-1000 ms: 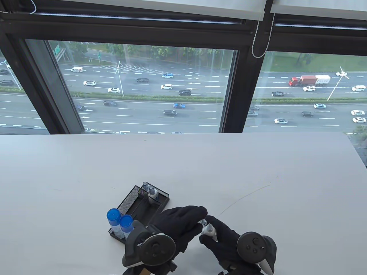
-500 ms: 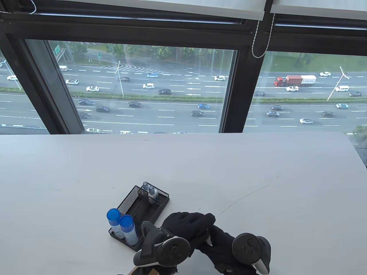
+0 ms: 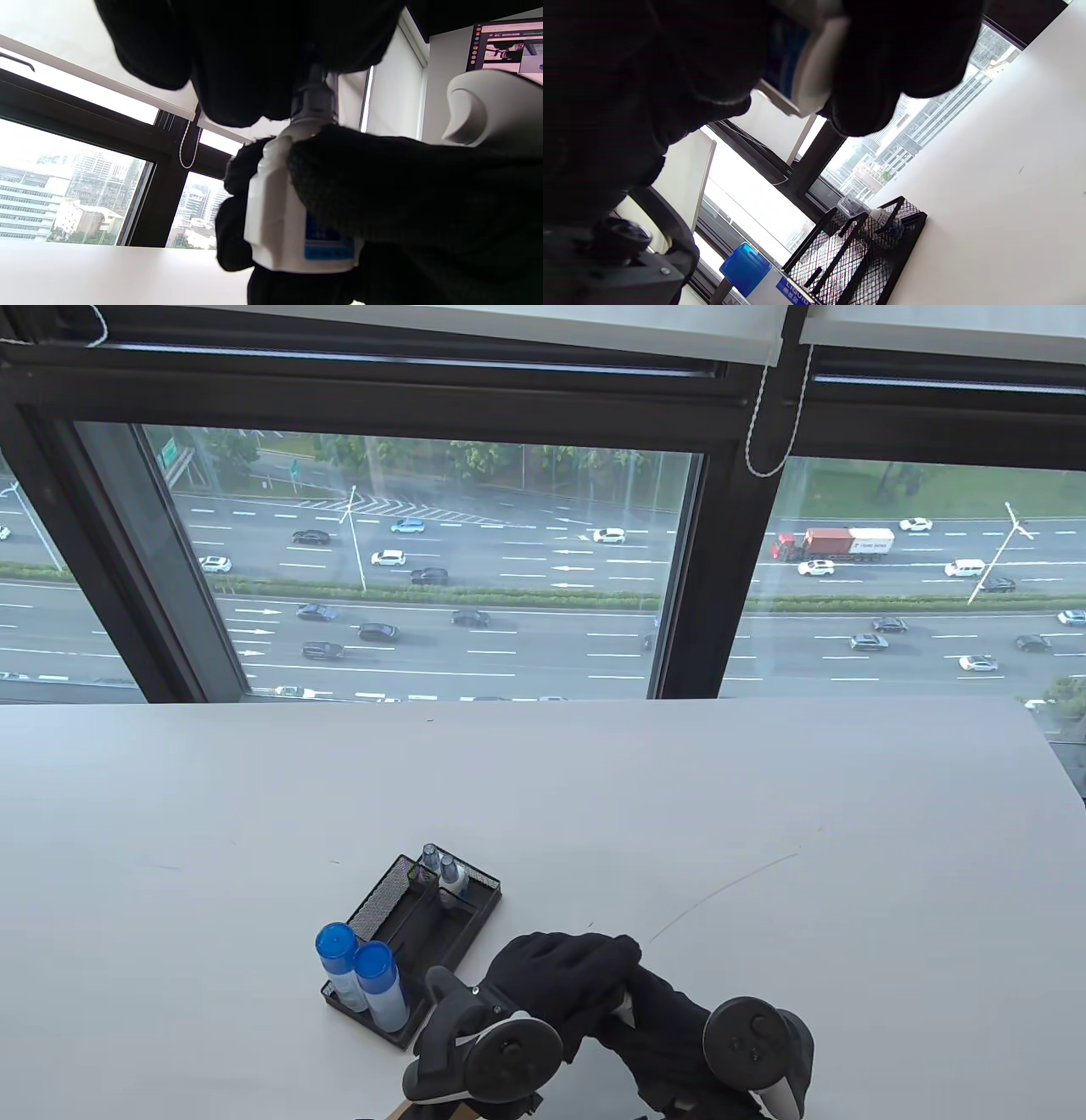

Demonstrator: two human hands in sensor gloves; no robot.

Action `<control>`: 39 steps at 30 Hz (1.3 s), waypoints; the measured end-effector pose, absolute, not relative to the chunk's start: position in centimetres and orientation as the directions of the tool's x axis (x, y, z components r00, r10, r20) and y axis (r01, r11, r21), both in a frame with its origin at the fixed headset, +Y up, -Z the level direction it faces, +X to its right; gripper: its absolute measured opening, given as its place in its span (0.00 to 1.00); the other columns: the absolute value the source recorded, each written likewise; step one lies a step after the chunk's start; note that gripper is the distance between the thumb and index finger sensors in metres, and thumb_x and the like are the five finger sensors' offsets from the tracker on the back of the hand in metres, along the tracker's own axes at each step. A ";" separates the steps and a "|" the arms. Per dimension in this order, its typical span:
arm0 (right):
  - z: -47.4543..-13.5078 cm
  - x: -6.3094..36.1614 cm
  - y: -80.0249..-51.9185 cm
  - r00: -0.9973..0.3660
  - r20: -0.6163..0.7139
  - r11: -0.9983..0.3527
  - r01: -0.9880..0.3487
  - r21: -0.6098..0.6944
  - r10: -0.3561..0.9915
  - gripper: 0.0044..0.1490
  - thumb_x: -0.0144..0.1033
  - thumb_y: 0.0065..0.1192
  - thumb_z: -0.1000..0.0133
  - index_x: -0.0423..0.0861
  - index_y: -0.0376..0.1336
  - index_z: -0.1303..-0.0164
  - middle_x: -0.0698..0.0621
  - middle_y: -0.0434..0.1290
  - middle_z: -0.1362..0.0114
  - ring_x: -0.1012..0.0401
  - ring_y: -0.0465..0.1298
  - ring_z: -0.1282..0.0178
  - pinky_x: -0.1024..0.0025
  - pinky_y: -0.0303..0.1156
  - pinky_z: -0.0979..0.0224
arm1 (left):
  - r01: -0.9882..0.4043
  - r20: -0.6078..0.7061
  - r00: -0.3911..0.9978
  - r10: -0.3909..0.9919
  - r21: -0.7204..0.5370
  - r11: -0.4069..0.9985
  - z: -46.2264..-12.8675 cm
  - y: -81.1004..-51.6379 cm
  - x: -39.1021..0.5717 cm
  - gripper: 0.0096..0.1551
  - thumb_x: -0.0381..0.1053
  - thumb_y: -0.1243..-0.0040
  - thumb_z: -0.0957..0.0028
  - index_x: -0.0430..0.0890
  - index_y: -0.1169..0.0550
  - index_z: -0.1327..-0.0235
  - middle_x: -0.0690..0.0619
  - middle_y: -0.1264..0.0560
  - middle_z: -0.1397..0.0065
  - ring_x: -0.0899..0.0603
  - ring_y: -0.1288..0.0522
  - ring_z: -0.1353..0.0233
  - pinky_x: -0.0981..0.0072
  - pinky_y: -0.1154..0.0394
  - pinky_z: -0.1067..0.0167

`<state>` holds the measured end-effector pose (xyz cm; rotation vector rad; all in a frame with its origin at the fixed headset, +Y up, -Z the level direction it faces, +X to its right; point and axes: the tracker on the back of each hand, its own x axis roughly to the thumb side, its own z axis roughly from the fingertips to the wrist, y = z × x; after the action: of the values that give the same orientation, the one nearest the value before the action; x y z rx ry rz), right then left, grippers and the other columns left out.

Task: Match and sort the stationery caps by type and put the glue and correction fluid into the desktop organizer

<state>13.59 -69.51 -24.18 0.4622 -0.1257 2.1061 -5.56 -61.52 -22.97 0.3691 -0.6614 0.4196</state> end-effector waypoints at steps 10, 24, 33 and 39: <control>-24.8 14.0 -70.1 -0.498 0.381 -0.573 -0.813 0.109 0.779 0.37 0.44 0.73 0.51 0.44 0.66 0.32 0.46 0.78 0.36 0.52 0.82 0.47 0.48 0.74 0.35 | -0.451 0.646 0.725 0.237 0.185 0.873 -23.1 -62.1 -5.1 0.24 0.58 0.42 0.39 0.58 0.24 0.30 0.56 0.18 0.30 0.47 0.14 0.34 0.46 0.21 0.36; -24.2 13.1 -69.9 -0.496 0.487 -0.630 -0.762 0.154 0.719 0.39 0.48 0.71 0.50 0.46 0.64 0.30 0.47 0.76 0.33 0.54 0.82 0.45 0.50 0.74 0.34 | -0.189 0.679 0.734 0.005 0.196 0.962 -21.5 -60.0 -5.1 0.28 0.59 0.38 0.43 0.58 0.27 0.28 0.56 0.19 0.28 0.49 0.14 0.33 0.49 0.21 0.34; -24.5 13.1 -69.7 -0.510 0.462 -0.648 -0.731 0.212 0.726 0.42 0.48 0.69 0.47 0.44 0.59 0.24 0.44 0.73 0.28 0.51 0.79 0.39 0.47 0.71 0.30 | -0.211 0.668 0.744 0.015 0.213 0.954 -22.2 -60.1 -5.3 0.29 0.60 0.33 0.47 0.59 0.25 0.31 0.58 0.17 0.31 0.50 0.12 0.36 0.51 0.19 0.36; -24.1 14.4 -68.8 -0.823 0.415 -0.860 -0.486 -0.158 0.389 0.44 0.53 0.61 0.45 0.45 0.56 0.21 0.44 0.70 0.25 0.50 0.78 0.35 0.46 0.69 0.28 | -0.215 0.458 0.888 0.033 0.352 0.911 -24.3 -58.6 -7.3 0.29 0.59 0.33 0.46 0.57 0.25 0.31 0.55 0.17 0.32 0.49 0.13 0.36 0.50 0.21 0.36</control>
<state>14.37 -68.76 -24.13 0.5164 -0.3560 2.6005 -7.34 -58.60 -24.35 0.4077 -0.4620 0.1322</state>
